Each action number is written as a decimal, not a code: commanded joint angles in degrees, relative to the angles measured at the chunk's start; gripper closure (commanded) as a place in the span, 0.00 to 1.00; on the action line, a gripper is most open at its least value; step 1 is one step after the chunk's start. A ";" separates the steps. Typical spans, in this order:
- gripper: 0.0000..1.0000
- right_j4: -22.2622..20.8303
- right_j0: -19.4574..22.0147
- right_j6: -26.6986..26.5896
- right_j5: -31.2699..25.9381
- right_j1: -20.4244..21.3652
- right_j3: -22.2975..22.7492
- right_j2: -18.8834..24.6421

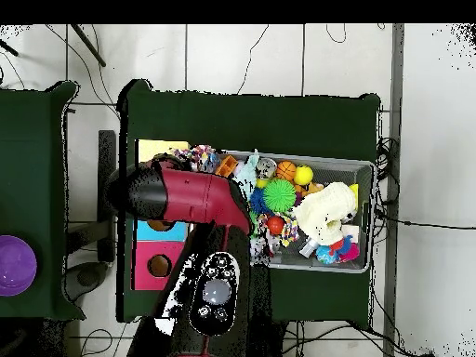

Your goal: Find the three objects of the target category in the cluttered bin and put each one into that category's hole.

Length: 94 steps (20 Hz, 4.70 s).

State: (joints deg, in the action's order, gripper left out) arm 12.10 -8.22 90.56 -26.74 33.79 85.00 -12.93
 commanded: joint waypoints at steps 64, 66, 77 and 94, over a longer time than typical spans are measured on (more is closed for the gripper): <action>1.00 2.87 -9.77 20.85 3.08 -4.65 -3.47 -3.19; 1.00 2.89 -9.94 21.00 3.46 -4.72 -3.40 -3.24; 1.00 2.73 -9.92 20.87 5.22 -4.66 -2.79 -3.32; 1.00 1.72 -6.03 17.11 7.20 -5.02 -2.97 -0.11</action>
State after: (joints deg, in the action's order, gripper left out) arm 13.29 -16.71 97.67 -22.30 31.40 81.55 -18.60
